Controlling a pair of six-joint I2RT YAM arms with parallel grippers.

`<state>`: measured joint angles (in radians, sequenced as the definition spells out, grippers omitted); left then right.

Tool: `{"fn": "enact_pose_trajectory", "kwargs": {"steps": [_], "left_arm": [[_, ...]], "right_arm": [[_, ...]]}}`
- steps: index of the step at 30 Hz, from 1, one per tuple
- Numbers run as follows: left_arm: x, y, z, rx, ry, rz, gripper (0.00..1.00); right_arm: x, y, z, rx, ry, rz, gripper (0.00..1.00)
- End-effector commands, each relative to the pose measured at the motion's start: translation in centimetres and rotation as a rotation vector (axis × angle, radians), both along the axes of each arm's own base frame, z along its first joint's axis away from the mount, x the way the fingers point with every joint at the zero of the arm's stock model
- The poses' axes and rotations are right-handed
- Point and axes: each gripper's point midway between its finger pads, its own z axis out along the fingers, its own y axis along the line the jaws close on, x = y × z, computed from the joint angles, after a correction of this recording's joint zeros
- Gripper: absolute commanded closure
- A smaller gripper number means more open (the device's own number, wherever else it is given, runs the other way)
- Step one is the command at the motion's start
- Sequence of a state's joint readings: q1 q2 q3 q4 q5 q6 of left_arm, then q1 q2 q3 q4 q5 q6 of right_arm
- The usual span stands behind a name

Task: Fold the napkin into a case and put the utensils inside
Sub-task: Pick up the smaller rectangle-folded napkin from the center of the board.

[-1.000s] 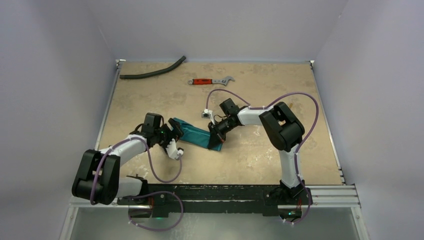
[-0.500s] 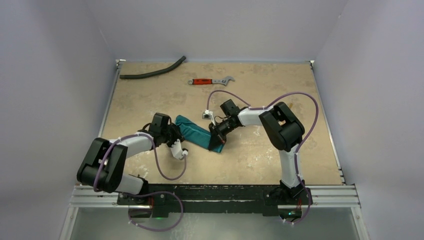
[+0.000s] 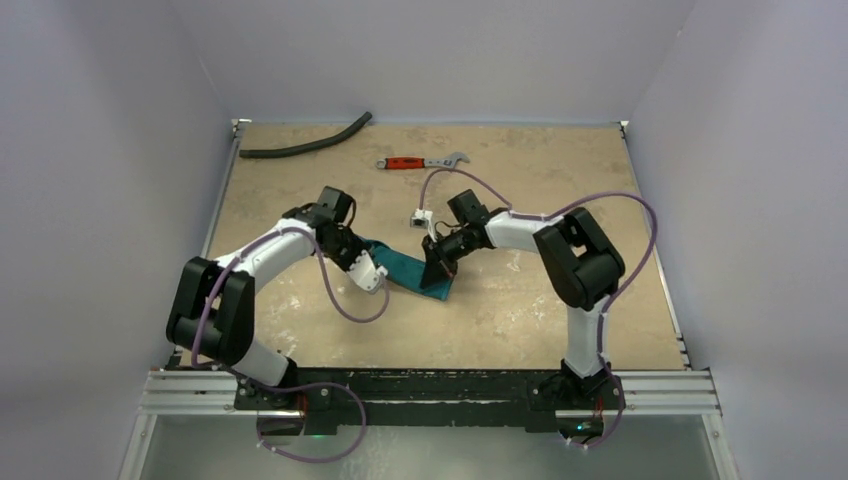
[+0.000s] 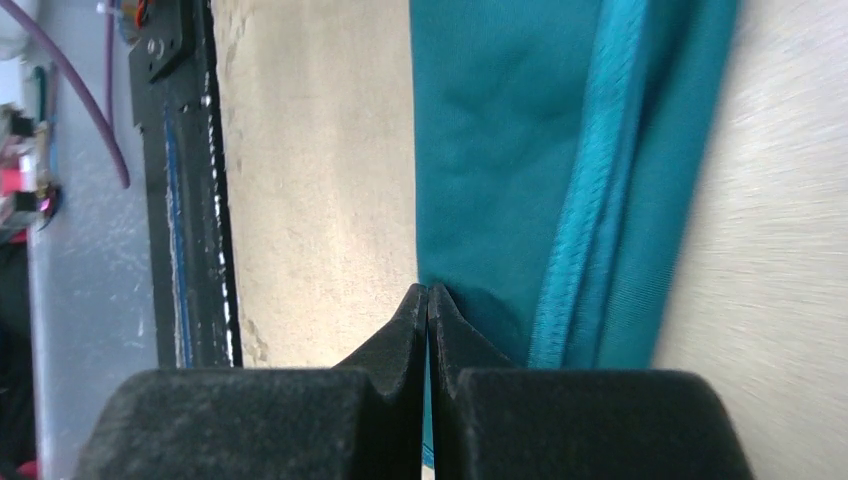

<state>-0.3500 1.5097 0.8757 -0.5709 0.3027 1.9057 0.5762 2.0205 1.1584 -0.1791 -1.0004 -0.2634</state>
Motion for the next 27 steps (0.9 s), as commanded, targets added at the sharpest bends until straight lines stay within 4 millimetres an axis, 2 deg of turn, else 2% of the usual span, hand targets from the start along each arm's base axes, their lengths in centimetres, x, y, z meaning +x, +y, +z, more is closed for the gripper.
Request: {"fn": "enact_pose_trajectory", "kwargs": {"steps": [1,5,8,10,11,12,13,14,16,19,21,23,24,27], "left_arm": [[-6.0,0.1,1.0,0.003,0.409,0.134,1.0],[-8.4,0.2,1.7,0.036,0.63,0.251,1.0],[-10.1,-1.0,3.1,0.006,0.806,0.327,1.0],[-10.8,-1.7,3.6,-0.026,0.871,0.368,1.0],[-10.9,-1.9,3.8,-0.047,0.884,0.385,1.0],[-11.0,-2.0,3.9,-0.067,0.9,0.401,1.0],[-11.1,-2.0,4.0,-0.09,0.923,0.42,1.0],[-11.2,-1.9,4.1,-0.115,0.957,0.445,1.0],[-11.3,-1.5,4.3,-0.142,1.019,0.48,1.0],[-11.0,-0.8,4.0,-0.178,1.055,0.527,1.0],[-11.1,-0.6,3.7,-0.188,1.073,0.536,1.0],[-10.9,-0.5,3.3,-0.203,1.106,0.559,1.0],[-10.7,-0.4,3.1,-0.21,1.123,0.578,1.0],[-9.9,0.0,2.6,-0.217,1.143,0.616,1.0]], "right_arm": [[4.1,0.3,5.4,0.055,-0.249,-0.071,1.0],[4.9,-0.1,6.7,0.038,-0.336,-0.074,0.98],[5.5,-0.1,8.6,0.066,-0.417,-0.053,0.94],[6.5,-0.1,10.4,0.093,-0.542,-0.056,0.89],[6.4,-0.4,10.8,0.105,-0.587,-0.067,0.81],[6.6,-0.5,12.2,0.133,-0.658,-0.086,0.34],[6.5,-0.9,12.8,0.15,-0.716,-0.128,0.05],[6.4,-1.4,13.8,0.169,-0.766,-0.17,0.02],[6.4,-2.3,15.8,0.191,-0.85,-0.248,0.01],[7.7,-4.3,18.4,0.131,-0.971,-0.385,0.01],[7.6,-5.8,21.0,0.17,-1.027,-0.516,0.01],[8.1,-7.5,22.8,0.258,-1.016,-0.741,0.01],[7.9,-7.7,23.0,0.306,-0.999,-0.777,0.01],[7.6,-5.8,22.4,0.306,-0.989,-0.619,0.01]]}}
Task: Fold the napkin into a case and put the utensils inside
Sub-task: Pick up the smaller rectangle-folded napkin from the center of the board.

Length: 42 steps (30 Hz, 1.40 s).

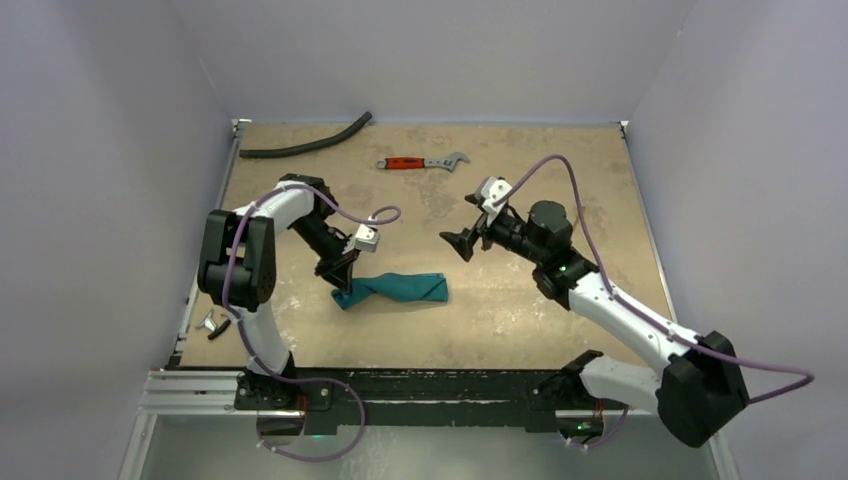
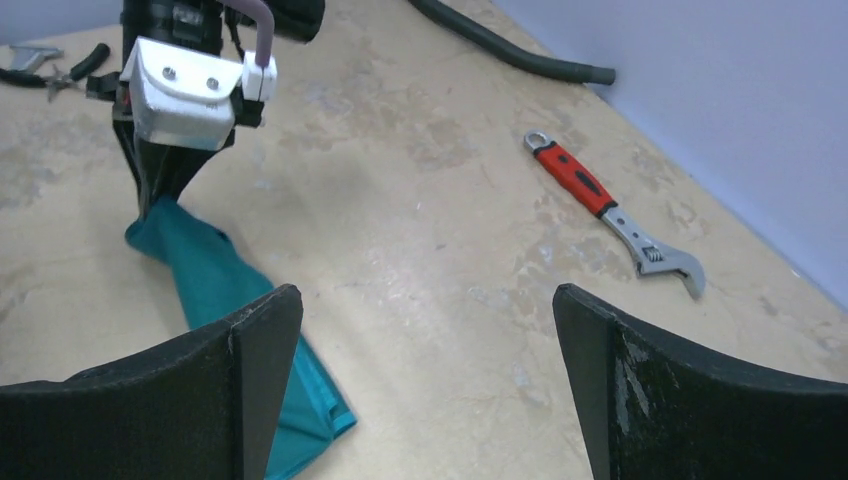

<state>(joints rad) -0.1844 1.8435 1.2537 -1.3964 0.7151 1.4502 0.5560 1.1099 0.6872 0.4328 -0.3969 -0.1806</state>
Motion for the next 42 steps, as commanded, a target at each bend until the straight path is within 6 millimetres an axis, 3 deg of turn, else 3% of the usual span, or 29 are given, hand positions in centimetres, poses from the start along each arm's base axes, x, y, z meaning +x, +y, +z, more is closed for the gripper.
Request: {"fn": "enact_pose_trajectory", "kwargs": {"steps": [1,5,10,15,30,33,37,42], "left_arm": [[0.6,-0.5,0.6,-0.065,0.062,0.072,1.0],[0.5,-0.3,0.5,-0.065,0.055,0.064,1.0],[0.8,-0.2,0.2,-0.072,0.06,0.07,1.0],[1.0,-0.1,0.0,-0.07,0.063,0.07,1.0],[1.2,0.0,0.4,-0.063,0.046,0.071,1.0],[1.3,0.0,0.5,-0.062,0.038,0.071,1.0],[1.4,0.1,0.9,-0.06,0.024,0.073,1.0],[2.1,-0.2,1.8,-0.066,-0.004,0.09,1.0]], "right_arm": [[1.7,1.5,1.1,0.017,-0.046,0.031,0.01],[-1.0,4.2,-4.0,-0.29,-0.125,0.168,0.01],[-4.7,6.3,-5.7,-0.36,-0.177,0.26,0.02],[-7.6,8.3,-11.0,-0.439,-0.158,0.297,0.05],[-4.8,11.6,-15.4,-0.497,-0.223,0.237,0.02],[-4.6,11.9,-17.2,-0.554,-0.222,0.261,0.14],[-4.7,12.0,-18.7,-0.598,-0.189,0.302,0.39],[-4.4,12.5,-19.2,-0.634,-0.169,0.331,0.95]]}}
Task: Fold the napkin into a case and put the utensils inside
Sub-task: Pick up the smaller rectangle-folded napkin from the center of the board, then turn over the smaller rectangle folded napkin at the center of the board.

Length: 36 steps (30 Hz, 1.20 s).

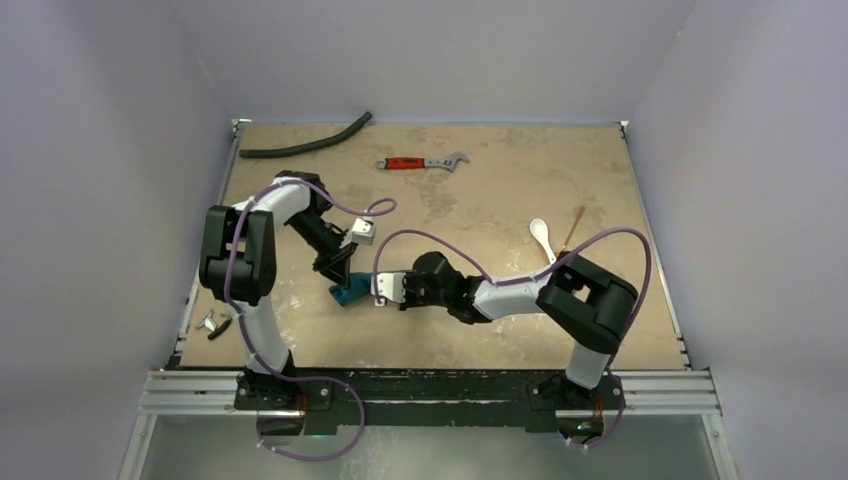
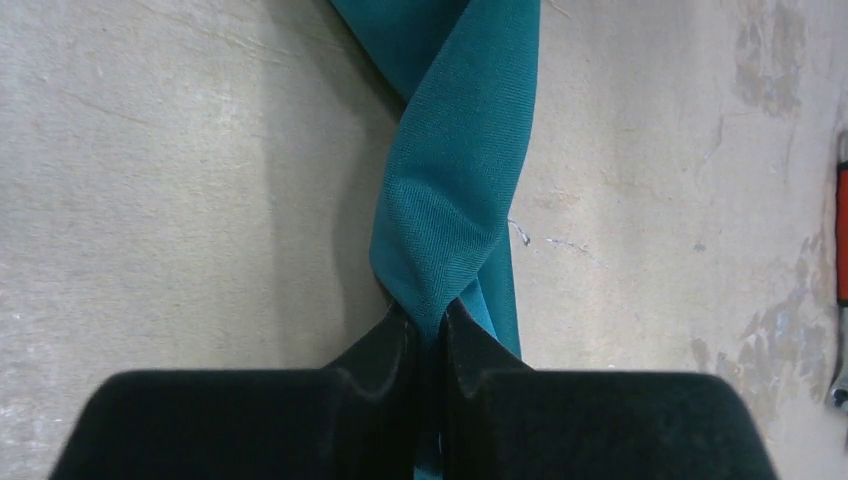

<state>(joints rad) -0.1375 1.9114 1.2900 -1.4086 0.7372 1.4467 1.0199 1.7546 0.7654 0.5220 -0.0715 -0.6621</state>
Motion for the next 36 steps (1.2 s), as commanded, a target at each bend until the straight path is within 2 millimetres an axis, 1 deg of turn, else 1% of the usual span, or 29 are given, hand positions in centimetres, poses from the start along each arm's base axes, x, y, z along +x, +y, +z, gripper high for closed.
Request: {"fn": "enact_pose_trajectory", "kwargs": {"steps": [1,4,6,8,11,14,16,18,19,21,25,27,29,32,36], "left_arm": [[1.2,-0.8,2.8,-0.055,-0.067,0.035,1.0],[1.5,-0.9,3.7,-0.06,-0.088,0.053,1.0],[1.3,-1.1,4.3,-0.067,-0.098,0.065,1.0],[0.7,-1.2,4.9,-0.071,-0.11,0.068,1.0],[-1.5,-1.7,5.4,-0.048,-0.112,0.029,1.0],[-4.2,-2.7,5.7,-0.041,-0.082,-0.007,1.0],[-6.5,-3.3,5.3,-0.031,-0.044,-0.05,1.0],[-8.2,-3.3,4.3,-0.014,0.018,-0.071,1.0],[-8.6,-3.1,3.9,-0.004,0.041,-0.076,1.0],[-8.6,-2.6,2.9,0.029,0.064,-0.095,1.0],[-7.6,-1.6,1.4,0.059,0.082,-0.128,1.0],[-6.8,-1.3,0.4,0.065,0.104,-0.132,1.0],[-6.0,-1.2,-0.4,0.063,0.127,-0.133,1.0],[-4.7,-1.0,-1.6,0.061,0.135,-0.145,1.0],[-3.0,-0.3,-2.9,0.081,0.143,-0.145,1.0]], "right_arm": [[0.7,1.0,1.2,-0.001,-0.007,0.023,1.0],[0.2,0.9,2.5,0.019,0.019,0.024,1.0],[-0.9,0.8,3.9,0.029,0.064,0.052,1.0],[-2.4,0.4,5.2,0.012,0.133,0.09,1.0],[-5.2,-0.9,6.4,-0.059,0.289,0.147,1.0],[-7.9,-2.3,8.0,-0.085,0.46,0.191,1.0],[-10.0,-3.1,8.1,-0.106,0.577,0.221,1.0],[-11.5,-3.9,7.3,-0.138,0.69,0.253,1.0],[-11.6,-4.5,6.5,-0.161,0.728,0.265,1.0],[-11.4,-5.3,4.9,-0.203,0.798,0.271,1.0],[-11.6,-5.4,1.7,-0.272,0.871,0.292,0.96],[-11.5,-5.5,0.3,-0.296,0.89,0.303,0.95],[-10.7,-5.3,-0.5,-0.292,0.904,0.307,0.92],[-9.1,-5.0,-0.8,-0.264,0.877,0.302,0.84],[-6.9,-5.1,-1.6,-0.259,0.848,0.275,0.74]]}}
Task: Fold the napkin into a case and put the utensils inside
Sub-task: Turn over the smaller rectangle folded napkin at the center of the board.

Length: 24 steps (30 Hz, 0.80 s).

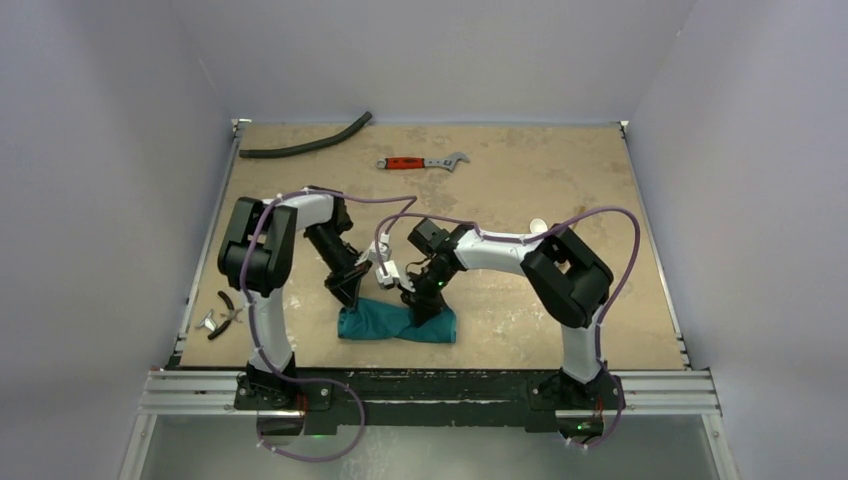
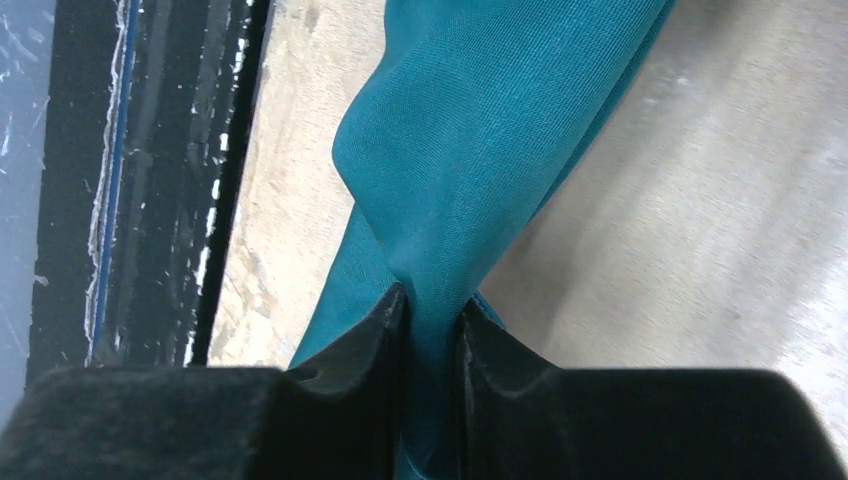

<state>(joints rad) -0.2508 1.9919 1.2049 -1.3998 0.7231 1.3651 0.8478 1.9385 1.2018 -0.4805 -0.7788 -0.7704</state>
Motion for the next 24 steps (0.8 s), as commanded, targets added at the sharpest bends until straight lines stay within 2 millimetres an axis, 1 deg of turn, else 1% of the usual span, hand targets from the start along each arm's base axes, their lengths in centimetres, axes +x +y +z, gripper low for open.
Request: {"fn": "enact_pose_trajectory", "kwargs": {"steps": [1,3,4,5,6,7,8,9,12,14,15,17,18,19,21,22,24], "left_arm": [[1.9,1.3,-0.7,-0.006,-0.051,-0.08,1.0],[2.2,1.6,-1.1,0.001,-0.05,-0.093,1.0],[2.4,1.6,-1.2,0.001,-0.053,-0.099,1.0],[2.6,1.7,-1.3,-0.002,-0.059,-0.103,1.0],[3.0,1.7,-1.4,-0.004,-0.067,-0.1,1.0],[3.4,1.7,-1.4,-0.009,-0.075,-0.095,1.0],[3.8,1.7,-1.4,-0.015,-0.086,-0.089,0.96],[4.3,1.7,-1.3,-0.021,-0.098,-0.084,0.9],[5.8,1.4,-0.6,-0.043,-0.141,-0.052,0.76],[6.3,1.1,-0.3,-0.055,-0.156,-0.038,0.68],[6.5,1.0,-0.1,-0.059,-0.161,-0.032,0.6],[6.5,0.9,0.0,-0.066,-0.164,-0.025,0.31],[6.3,1.0,0.0,-0.065,-0.159,-0.026,0.21],[6.1,1.0,0.0,-0.064,-0.156,-0.028,0.16],[5.6,1.2,0.0,-0.063,-0.149,-0.028,0.12],[5.3,1.2,0.0,-0.064,-0.146,-0.029,0.11],[5.0,1.5,-0.2,-0.051,-0.158,-0.025,0.09]], "right_arm": [[1.7,-1.5,-0.9,-0.066,0.01,-0.034,0.72],[2.1,-1.5,-1.6,-0.073,0.011,-0.038,0.67],[2.2,-1.5,-1.9,-0.076,0.012,-0.038,0.63],[2.2,-1.5,-2.1,-0.079,0.015,-0.041,0.56],[2.3,-1.5,-2.3,-0.082,0.014,-0.044,0.43],[2.5,-1.5,-2.4,-0.089,0.011,-0.051,0.09],[2.5,-1.6,-2.4,-0.095,0.01,-0.057,0.02],[2.5,-1.6,-2.5,-0.098,0.007,-0.061,0.01],[2.9,-1.7,-1.8,-0.094,-0.014,-0.083,0.01],[3.1,-1.9,-1.3,-0.102,-0.034,-0.101,0.01],[3.3,-2.0,-1.0,-0.107,-0.053,-0.115,0.01],[4.0,-2.6,-0.7,-0.134,-0.095,-0.16,0.01],[4.5,-3.0,-0.5,-0.153,-0.123,-0.188,0.01],[5.2,-3.4,-0.5,-0.174,-0.156,-0.223,0.01],[6.6,-4.3,-0.2,-0.207,-0.208,-0.289,0.01],[7.2,-4.4,0.3,-0.204,-0.215,-0.317,0.01],[7.7,-4.0,1.1,-0.186,-0.226,-0.342,0.01]]}}
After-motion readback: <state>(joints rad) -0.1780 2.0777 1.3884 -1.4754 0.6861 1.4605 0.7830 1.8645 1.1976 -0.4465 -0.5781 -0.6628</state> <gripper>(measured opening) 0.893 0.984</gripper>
